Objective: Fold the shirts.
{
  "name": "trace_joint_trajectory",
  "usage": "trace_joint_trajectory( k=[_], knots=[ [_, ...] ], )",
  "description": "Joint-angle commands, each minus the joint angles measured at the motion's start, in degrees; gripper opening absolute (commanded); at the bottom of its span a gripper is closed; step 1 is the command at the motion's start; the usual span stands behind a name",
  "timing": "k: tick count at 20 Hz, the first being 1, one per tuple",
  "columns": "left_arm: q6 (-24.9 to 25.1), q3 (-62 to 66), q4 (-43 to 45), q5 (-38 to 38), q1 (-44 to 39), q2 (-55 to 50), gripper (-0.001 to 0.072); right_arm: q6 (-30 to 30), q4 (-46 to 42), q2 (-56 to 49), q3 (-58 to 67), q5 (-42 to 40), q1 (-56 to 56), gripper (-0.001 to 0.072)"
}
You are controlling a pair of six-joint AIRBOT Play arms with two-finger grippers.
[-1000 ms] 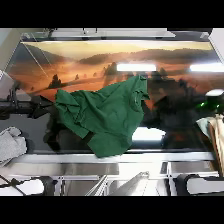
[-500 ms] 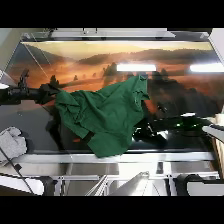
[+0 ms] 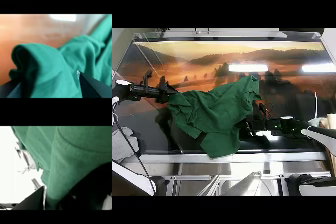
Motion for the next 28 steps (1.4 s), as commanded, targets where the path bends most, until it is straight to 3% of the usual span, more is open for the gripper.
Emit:
trace_joint_trajectory(
  k=[1, 3, 4, 6, 11, 13, 16, 20, 23, 26, 28],
  knots=[
    [-0.1, 1.4, 0.1, -7.0, -1.0, -1.0, 0.0691, -0.3, 2.1, 0.0, 0.0, 1.9, 0.6, 0.0192],
    [-0.9, 4.3, 0.2, -10.2, -1.0, -1.0, 0.0689, -0.3, 2.1, 0.0, 0.0, 3.5, 0.6, 0.0061],
    [-2.0, 5.8, 0.2, -11.8, -1.0, -1.0, 0.0559, -0.3, 2.0, 0.0, 0.0, 4.0, 0.6, 0.0034],
    [-2.4, 7.8, 0.2, -16.0, -1.0, -1.0, 0.0004, -1.2, 2.1, 0.2, 0.0, 5.2, 0.6, 0.0034],
    [-6.6, 12.3, -3.3, -26.8, -1.0, 0.6, 0.0012, -2.6, 0.5, 7.8, 2.4, 13.7, -3.9, 0.0033],
    [-4.5, 11.2, -12.3, -26.6, -0.4, 6.7, 0.0011, -2.5, -0.1, 16.1, 5.9, 17.5, -8.5, 0.0033],
    [1.6, 7.3, -33.9, -30.2, 1.7, 20.5, 0.0012, -2.4, -0.1, 32.3, 14.1, 18.3, -15.5, 0.0033],
    [3.5, -1.6, -50.8, -29.4, 7.3, 43.8, 0.0013, -1.2, -4.3, 54.5, 28.9, 8.2, -24.9, 0.0034],
    [3.5, -7.1, -48.2, -21.6, 12.5, 61.6, 0.0022, 1.8, -16.4, 64.6, 36.5, -0.1, -27.4, 0.0033],
    [1.0, -11.4, -27.4, -4.1, 15.7, 74.5, 0.0029, 2.4, -19.7, 65.5, 37.0, -1.9, -27.5, 0.0034],
    [-0.2, -15.8, -21.2, 4.0, 15.7, 77.3, 0.0030, 2.3, -19.6, 60.5, 37.0, 0.0, -27.3, 0.0033]
  ],
)
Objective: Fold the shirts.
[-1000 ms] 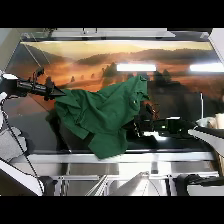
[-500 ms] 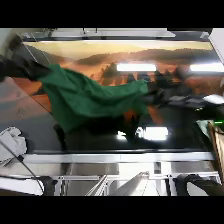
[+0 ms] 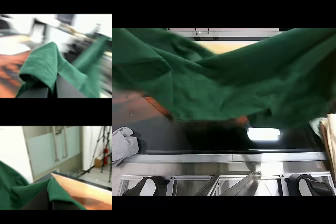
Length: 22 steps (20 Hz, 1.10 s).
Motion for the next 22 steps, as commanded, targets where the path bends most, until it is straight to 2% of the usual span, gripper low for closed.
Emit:
trace_joint_trajectory(
  k=[1, 3, 5, 8, 9, 10, 11, 12, 14, 16, 18, 19, 20, 22],
  knots=[
    [-1.6, -7.4, 12.3, 16.3, 1.2, 7.5, 0.0030, 0.7, -3.5, -5.6, 1.4, -1.2, 0.3, 0.0033],
    [0.4, -11.4, 12.6, 16.7, -2.4, 1.4, 0.0030, -2.1, -3.4, -15.3, 1.4, -1.6, 4.0, 0.0033],
    [5.0, -14.8, 12.6, 20.3, -8.6, -8.6, 0.0030, -6.5, -3.4, -26.4, 1.4, -3.9, 9.5, 0.0034],
    [7.7, -13.3, 12.6, 25.6, -15.0, -28.8, 0.0031, -9.6, -3.4, -43.4, 1.4, -14.1, 15.3, 0.0034],
    [8.3, -10.6, 12.6, 25.0, -15.5, -35.6, 0.0089, -9.5, -3.1, -48.4, 1.5, -18.0, 15.7, 0.0041],
    [8.3, -6.9, 12.6, 23.2, -15.5, -42.4, 0.0342, -9.5, -0.7, -53.0, 1.5, -20.9, 15.5, 0.0252],
    [8.3, -3.0, 12.5, 20.6, -15.0, -48.1, 0.0497, -9.5, 3.3, -57.2, 1.6, -22.5, 14.7, 0.0649],
    [8.2, 1.5, 12.6, 17.5, -14.1, -53.0, 0.0691, -9.5, 7.0, -60.1, 1.8, -21.8, 13.4, 0.0696],
    [5.0, 9.6, 12.7, 11.8, -11.3, -59.7, 0.0706, -9.5, 8.1, -61.7, 1.8, -18.1, 10.1, 0.0696],
    [1.2, 14.3, 14.1, 7.5, -7.3, -62.1, 0.0701, -8.8, 7.6, -60.8, 1.8, -8.9, 5.5, 0.0695],
    [-4.8, 16.4, 25.3, 2.7, -3.5, -61.9, 0.0701, -8.7, 7.5, -59.4, 1.8, 5.6, 0.5, 0.0683],
    [-8.2, 16.3, 33.4, 0.0, -2.0, -61.3, 0.0701, -7.3, 6.6, -59.0, 1.8, 13.0, -1.6, 0.0527],
    [-10.9, 15.0, 41.8, -3.0, -0.8, -60.4, 0.0701, -4.1, 3.7, -58.9, 1.6, 18.9, -3.1, 0.0472],
    [-12.6, 9.2, 51.5, -6.7, 1.0, -58.6, 0.0699, 2.4, -6.5, -58.6, -1.6, 24.6, -3.4, 0.0474]
  ],
)
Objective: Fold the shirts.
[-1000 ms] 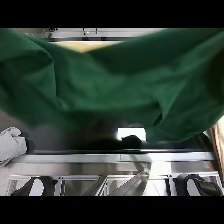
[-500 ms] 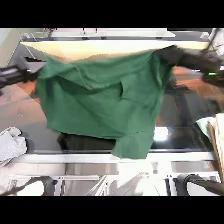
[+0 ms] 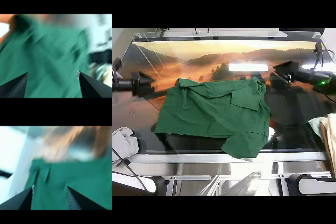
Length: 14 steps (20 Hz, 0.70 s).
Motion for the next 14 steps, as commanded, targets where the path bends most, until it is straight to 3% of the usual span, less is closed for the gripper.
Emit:
trace_joint_trajectory(
  k=[1, 6, 8, 9, 14],
  knots=[
    [-6.4, -6.9, 19.2, -8.3, 3.8, 1.6, 0.0699, 7.8, -12.4, 0.4, -5.5, 14.8, -2.1, 0.0474],
    [-6.4, -21.9, 22.0, 0.6, 4.0, 2.4, 0.0691, 3.8, -11.9, 0.5, -22.1, 14.4, -0.4, 0.0473],
    [-6.4, -23.0, 23.4, 2.8, 3.5, 1.7, 0.0691, 3.5, -11.8, 0.6, -24.6, 14.5, -0.5, 0.0459],
    [-6.3, -22.8, 23.8, 3.1, 3.1, 1.4, 0.0650, 3.6, -11.9, 0.6, -25.4, 14.5, -0.5, 0.0459],
    [-3.6, -20.8, 23.4, 2.8, -0.3, 1.4, 0.0651, 3.8, -12.2, 0.6, -27.1, 14.5, -0.6, 0.0459]
  ],
)
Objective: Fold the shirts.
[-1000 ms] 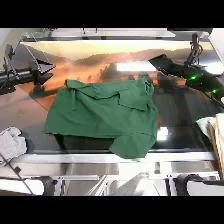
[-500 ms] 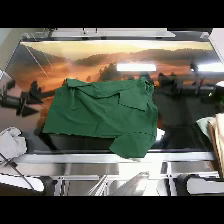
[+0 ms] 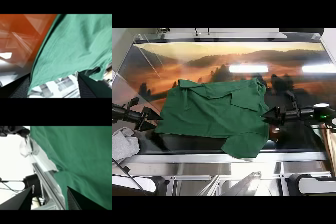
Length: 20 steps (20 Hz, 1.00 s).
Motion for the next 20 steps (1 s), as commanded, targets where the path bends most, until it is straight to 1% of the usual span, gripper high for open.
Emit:
trace_joint_trajectory(
  k=[1, 2, 3, 4, 5, 6, 7, 9, 11, 12, 14, 16, 20],
  knots=[
    [3.5, 0.3, 1.7, 2.9, -3.1, -0.3, 0.0641, 0.4, -0.4, 0.0, -1.4, 0.3, -0.6, 0.0459],
    [4.8, 0.3, 1.9, 1.7, -4.8, -0.7, 0.0484, 0.5, -0.4, 0.0, -1.4, 0.3, -1.6, 0.0459],
    [7.6, 0.3, 2.0, 0.2, -6.2, -1.5, 0.0228, 1.0, -0.4, 0.0, -1.4, 0.2, -3.0, 0.0459],
    [9.5, 0.3, 1.9, -0.8, -7.4, -2.3, 0.0003, 1.1, -0.5, 0.0, -1.4, 0.3, -4.9, 0.0459],
    [10.1, 0.3, 2.0, -0.3, -8.4, -3.0, 0.0030, 1.9, -1.6, 0.0, -1.4, 0.3, -7.0, 0.0451],
    [10.1, 0.3, 1.9, 0.0, -9.0, -3.7, 0.0030, 2.7, -3.6, 0.0, -1.6, 0.3, -8.9, 0.0401],
    [10.1, 0.3, 1.9, 0.0, -9.4, -4.1, 0.0030, 3.9, -6.8, 0.0, -2.1, 0.0, -10.9, 0.0369],
    [10.1, 0.3, 1.9, -0.2, -9.1, -3.8, 0.0030, 6.5, -12.5, 0.0, -4.4, -2.4, -13.4, 0.0370],
    [10.1, 0.3, 1.9, -0.9, -8.2, -3.1, 0.0030, 7.1, -15.7, 0.0, -8.3, -6.4, -14.3, 0.0372],
    [10.0, 0.3, 1.9, -1.0, -7.6, -2.5, 0.0030, 7.1, -15.9, 0.0, -10.1, -8.5, -14.3, 0.0373],
    [9.4, 0.3, 1.8, -1.1, -6.4, -1.4, 0.0030, 7.1, -15.8, 0.0, -12.6, -12.9, -13.2, 0.0451],
    [9.2, 0.3, 1.7, -1.1, -5.6, -0.2, 0.0030, 7.1, -13.6, 0.3, -13.0, -15.0, -11.0, 0.0444],
    [9.0, 0.3, 1.7, -1.1, -5.1, 1.9, 0.0031, 7.2, -5.1, 0.3, -12.9, -20.1, -4.3, 0.0437]
  ],
)
